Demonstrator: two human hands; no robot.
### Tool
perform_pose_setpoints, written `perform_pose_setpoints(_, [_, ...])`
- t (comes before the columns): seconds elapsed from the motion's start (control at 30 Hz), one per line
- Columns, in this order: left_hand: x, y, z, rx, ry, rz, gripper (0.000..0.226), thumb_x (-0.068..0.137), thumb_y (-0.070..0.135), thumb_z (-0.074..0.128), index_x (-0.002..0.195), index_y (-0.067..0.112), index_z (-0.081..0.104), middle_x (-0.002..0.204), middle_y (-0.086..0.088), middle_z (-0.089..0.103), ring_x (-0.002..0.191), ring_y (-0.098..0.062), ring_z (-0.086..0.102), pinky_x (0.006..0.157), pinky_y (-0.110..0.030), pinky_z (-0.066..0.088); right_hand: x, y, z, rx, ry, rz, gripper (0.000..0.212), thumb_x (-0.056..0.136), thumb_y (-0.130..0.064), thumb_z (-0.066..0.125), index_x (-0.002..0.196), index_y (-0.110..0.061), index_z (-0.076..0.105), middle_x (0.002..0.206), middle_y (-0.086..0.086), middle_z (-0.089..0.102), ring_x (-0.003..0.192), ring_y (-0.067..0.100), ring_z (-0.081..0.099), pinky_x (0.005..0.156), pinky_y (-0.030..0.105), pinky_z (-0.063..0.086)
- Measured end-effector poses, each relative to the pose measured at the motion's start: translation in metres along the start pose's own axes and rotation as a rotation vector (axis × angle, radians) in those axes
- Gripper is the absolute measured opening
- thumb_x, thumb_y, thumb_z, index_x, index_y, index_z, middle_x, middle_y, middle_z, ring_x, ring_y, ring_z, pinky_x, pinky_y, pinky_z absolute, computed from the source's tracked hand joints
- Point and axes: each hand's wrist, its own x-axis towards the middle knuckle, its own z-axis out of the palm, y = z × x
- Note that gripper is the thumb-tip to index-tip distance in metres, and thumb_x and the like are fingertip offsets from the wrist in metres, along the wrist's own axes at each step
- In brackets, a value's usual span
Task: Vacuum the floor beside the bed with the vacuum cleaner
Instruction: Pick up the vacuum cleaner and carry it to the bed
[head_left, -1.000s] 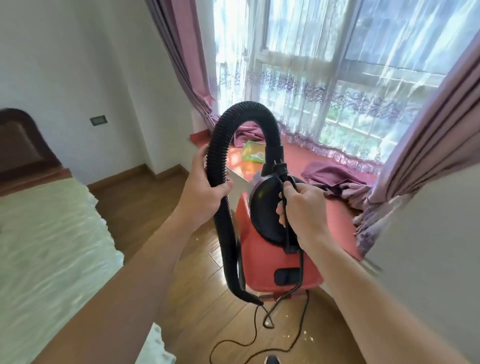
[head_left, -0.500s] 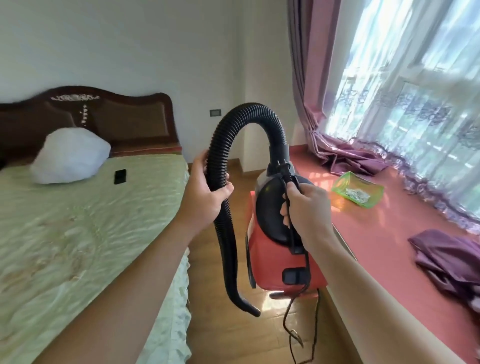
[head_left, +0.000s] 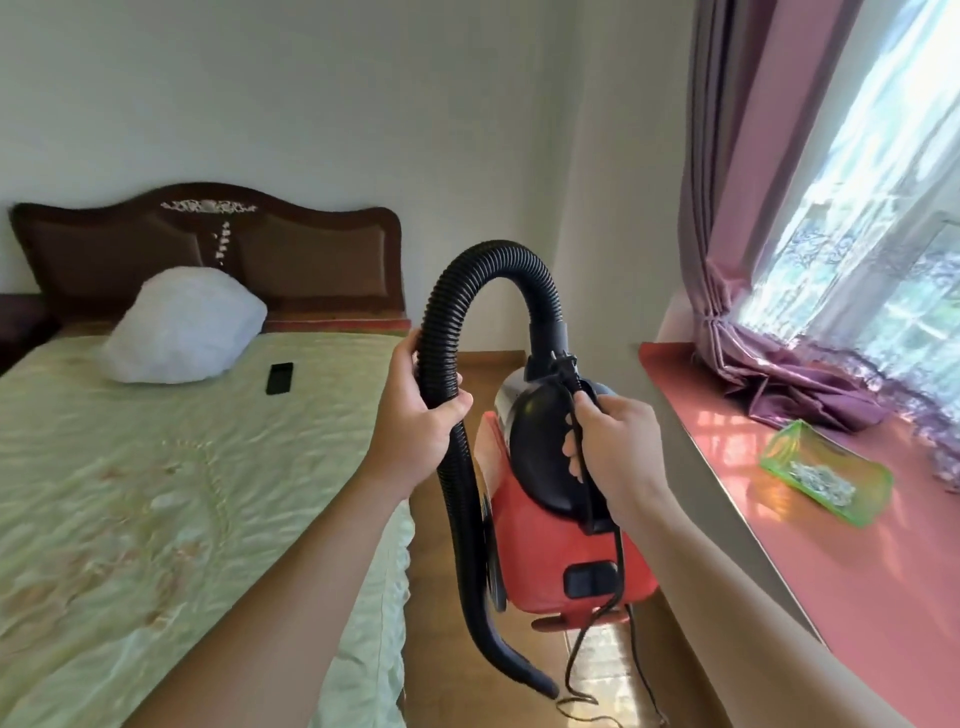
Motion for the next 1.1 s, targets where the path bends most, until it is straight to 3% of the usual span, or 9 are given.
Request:
perform_pose_setpoints(0.23, [0.089, -0.024, -0.030, -0.024, -0.028, 0.034, 0.066, 0.089, -0.002, 0.068, 0.130, 0.044, 0.046, 0.097, -0.002, 0.063, 0.089, -0.014, 0.063, 0.089, -0.041, 0.056, 0.067, -0.025, 0.064, -0.006, 0.049, -0.002, 0.037, 0.103, -0.022, 0.051, 0.071, -0.007, 0.064, 0.049, -0.001, 0.058, 0.045, 0.023, 0.051, 0.048, 0.033, 0.044])
perform_pose_setpoints(0.37, [0.129, -0.035, -0.038, -0.015, -0.031, 0.041, 0.066, 0.090, -0.003, 0.068, 0.137, 0.035, 0.042, 0.100, -0.002, 0.062, 0.090, -0.009, 0.063, 0.089, -0.034, 0.054, 0.103, -0.034, 0.088, 0.008, 0.055, -0.010, 0.037, 0.103, -0.021, 0.051, 0.072, -0.007, 0.063, 0.050, 0.001, 0.058, 0.044, 0.023, 0.050, 0.048, 0.033, 0.044])
perform_pose_setpoints(0.6, [0.203, -0.069, -0.044, 0.012, -0.002, 0.021, 0.066, 0.086, 0.007, 0.069, 0.142, 0.030, 0.044, 0.108, -0.003, 0.065, 0.099, -0.024, 0.066, 0.095, -0.054, 0.055, 0.177, -0.032, 0.130, 0.016, 0.033, 0.000, 0.036, 0.101, -0.020, 0.051, 0.069, -0.007, 0.061, 0.051, 0.004, 0.060, 0.043, 0.023, 0.049, 0.048, 0.033, 0.043])
perform_pose_setpoints(0.67, [0.230, -0.081, -0.044, 0.020, 0.009, 0.023, 0.064, 0.088, 0.003, 0.070, 0.140, 0.032, 0.045, 0.108, -0.004, 0.066, 0.100, -0.024, 0.067, 0.096, -0.048, 0.055, 0.206, -0.029, 0.142, 0.019, 0.014, 0.004, 0.036, 0.101, -0.021, 0.051, 0.069, -0.008, 0.062, 0.051, 0.003, 0.060, 0.043, 0.023, 0.049, 0.048, 0.032, 0.042])
perform_pose_setpoints(0.77, [0.275, -0.097, -0.039, 0.043, 0.036, 0.045, 0.065, 0.090, -0.003, 0.068, 0.135, 0.037, 0.043, 0.106, -0.008, 0.066, 0.098, -0.020, 0.065, 0.091, -0.030, 0.053, 0.256, -0.024, 0.157, 0.022, -0.014, 0.010, 0.037, 0.102, -0.021, 0.050, 0.070, -0.008, 0.062, 0.051, 0.002, 0.059, 0.043, 0.022, 0.049, 0.048, 0.031, 0.042])
perform_pose_setpoints(0.9, [0.344, -0.116, -0.023, 0.083, 0.060, 0.029, 0.067, 0.091, -0.003, 0.068, 0.140, 0.035, 0.041, 0.108, -0.002, 0.065, 0.094, -0.005, 0.064, 0.085, -0.017, 0.052, 0.336, -0.024, 0.173, 0.039, -0.059, 0.034, 0.037, 0.102, -0.022, 0.050, 0.070, -0.009, 0.063, 0.050, 0.001, 0.059, 0.043, 0.022, 0.048, 0.050, 0.033, 0.042])
perform_pose_setpoints(1.1, [0.443, -0.132, 0.002, 0.131, 0.078, 0.034, 0.068, 0.091, -0.002, 0.068, 0.145, 0.031, 0.041, 0.104, 0.003, 0.064, 0.096, -0.008, 0.064, 0.092, -0.029, 0.052, 0.447, -0.042, 0.181, 0.058, -0.104, 0.037, 0.036, 0.104, -0.022, 0.050, 0.073, -0.009, 0.063, 0.050, 0.000, 0.058, 0.045, 0.021, 0.048, 0.051, 0.033, 0.042])
